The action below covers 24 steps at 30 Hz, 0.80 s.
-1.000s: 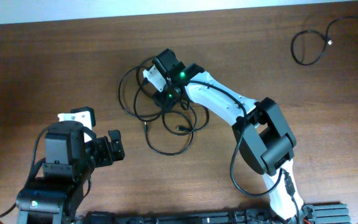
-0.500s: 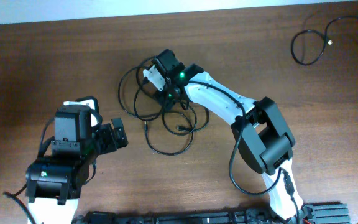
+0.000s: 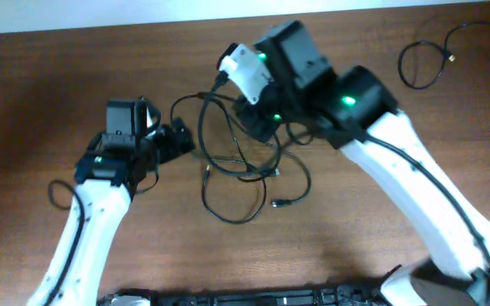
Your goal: Untangle cables
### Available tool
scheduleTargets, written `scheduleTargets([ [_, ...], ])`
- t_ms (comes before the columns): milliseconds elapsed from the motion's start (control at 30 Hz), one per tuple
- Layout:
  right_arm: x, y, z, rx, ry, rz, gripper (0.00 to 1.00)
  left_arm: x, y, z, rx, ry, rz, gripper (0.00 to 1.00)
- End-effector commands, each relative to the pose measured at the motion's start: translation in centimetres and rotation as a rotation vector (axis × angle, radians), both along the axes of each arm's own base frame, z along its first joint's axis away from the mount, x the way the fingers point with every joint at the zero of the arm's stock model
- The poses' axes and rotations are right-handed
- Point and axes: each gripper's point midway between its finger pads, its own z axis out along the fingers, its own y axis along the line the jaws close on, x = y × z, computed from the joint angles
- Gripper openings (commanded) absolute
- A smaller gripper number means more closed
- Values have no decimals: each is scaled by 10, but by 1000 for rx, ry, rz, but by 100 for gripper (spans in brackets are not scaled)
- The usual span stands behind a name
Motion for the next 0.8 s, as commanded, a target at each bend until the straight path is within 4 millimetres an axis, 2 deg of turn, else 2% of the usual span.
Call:
scheduleTargets([
  [0,-19,-14,60,98,-147,1,4,11,-21,-31,-97,75,-48,99],
  [67,-31,-21,122,235,-327,5,4,17,-21,-63,-90,144,-44,99],
  [133,-43,-21,152,316,-398,42,4,27,-28,-72,-119,137,-59,99],
  [167,-47,-21,162,344,-422,56,4,31,-37,-73,-158,124,-85,99],
  [233,-47,-19,170,366,-446,59,4,39,-57,-72,-212,91,-145,99],
  [267,-45,-20,173,372,-462,52,4,39,-60,-73,-210,89,-155,99],
  [333,-24,-32,196,377,-583,-64,4,39,-64,-72,-206,82,-173,99],
  [367,-6,-42,216,357,-709,-148,4,38,-64,-72,-209,83,-175,99],
  [433,27,-51,225,300,-824,-279,4,35,-66,-73,-217,95,-187,99],
  [467,55,-76,226,201,-896,-472,4,34,-66,-73,-209,97,-199,99],
  [500,68,-110,232,143,-940,-701,4,30,-64,-76,-193,108,-218,99],
  [533,68,-150,243,114,-983,-930,4,27,-62,-78,-183,123,-213,99],
  [600,51,-193,264,103,-1035,-1120,4,26,-58,-81,-160,133,-202,99],
  [633,49,-192,262,39,-1038,-1049,4,26,-55,-83,-143,132,-191,99],
  [667,57,-169,237,-198,-1022,-797,4,27,-54,-83,-137,131,-188,99],
  [700,61,-147,203,-336,-958,-579,4,27,-54,-83,-137,133,-188,99],
  [733,59,-125,162,-383,-848,-388,4,25,-53,-84,-137,138,-187,99],
  [767,54,-112,128,-415,-748,-263,4,25,-53,-84,-136,142,-187,99],
])
